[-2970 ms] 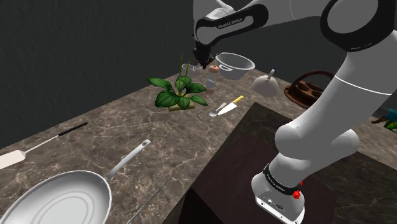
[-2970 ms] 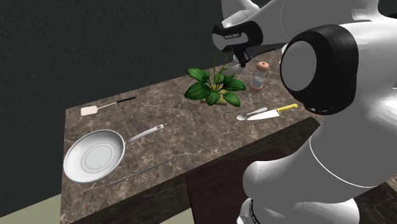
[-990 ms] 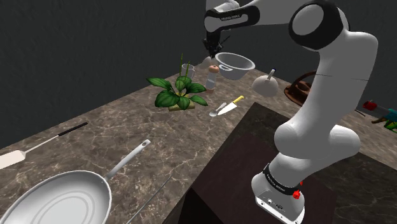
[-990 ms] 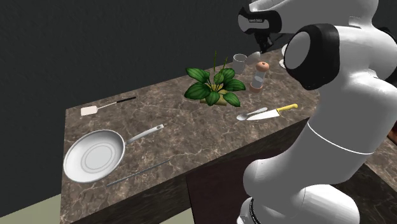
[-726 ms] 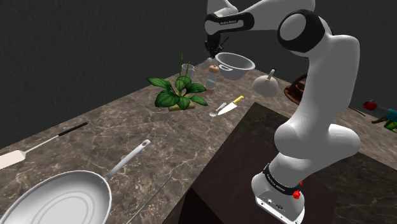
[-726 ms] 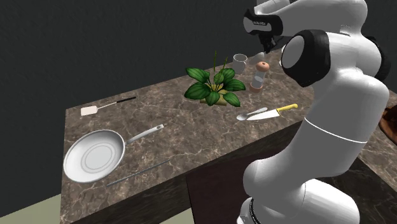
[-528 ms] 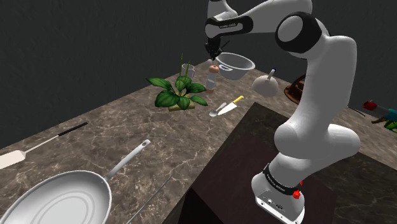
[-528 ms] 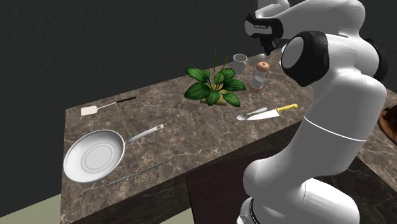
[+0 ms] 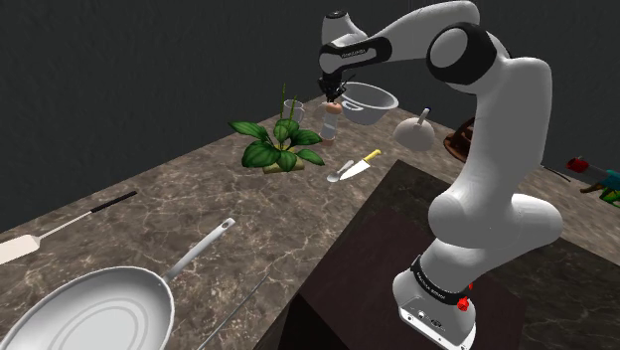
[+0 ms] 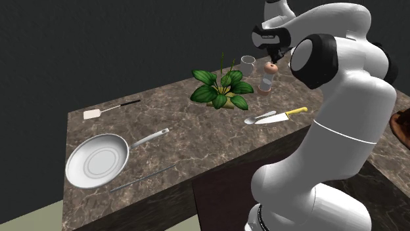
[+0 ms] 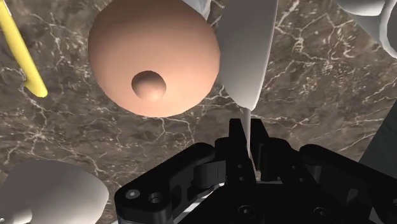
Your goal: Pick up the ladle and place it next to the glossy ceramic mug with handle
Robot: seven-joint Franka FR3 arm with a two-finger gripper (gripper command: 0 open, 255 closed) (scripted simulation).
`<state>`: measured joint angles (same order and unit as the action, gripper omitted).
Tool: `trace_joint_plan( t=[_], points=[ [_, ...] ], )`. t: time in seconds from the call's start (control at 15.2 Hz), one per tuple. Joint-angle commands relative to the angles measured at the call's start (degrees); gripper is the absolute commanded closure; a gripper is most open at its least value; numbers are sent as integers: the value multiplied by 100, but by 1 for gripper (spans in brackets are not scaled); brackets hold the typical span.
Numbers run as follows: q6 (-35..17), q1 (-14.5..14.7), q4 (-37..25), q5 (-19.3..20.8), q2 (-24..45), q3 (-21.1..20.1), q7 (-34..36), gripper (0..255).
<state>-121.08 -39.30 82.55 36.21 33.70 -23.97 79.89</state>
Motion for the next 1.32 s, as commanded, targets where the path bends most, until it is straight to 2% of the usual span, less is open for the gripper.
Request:
trace_joint_plan(
  t=[0.0,1.25],
  points=[
    [-112,1,72,47,49,25,57,255],
    [-997,124,400,545,711,318,616,255]
  ],
)
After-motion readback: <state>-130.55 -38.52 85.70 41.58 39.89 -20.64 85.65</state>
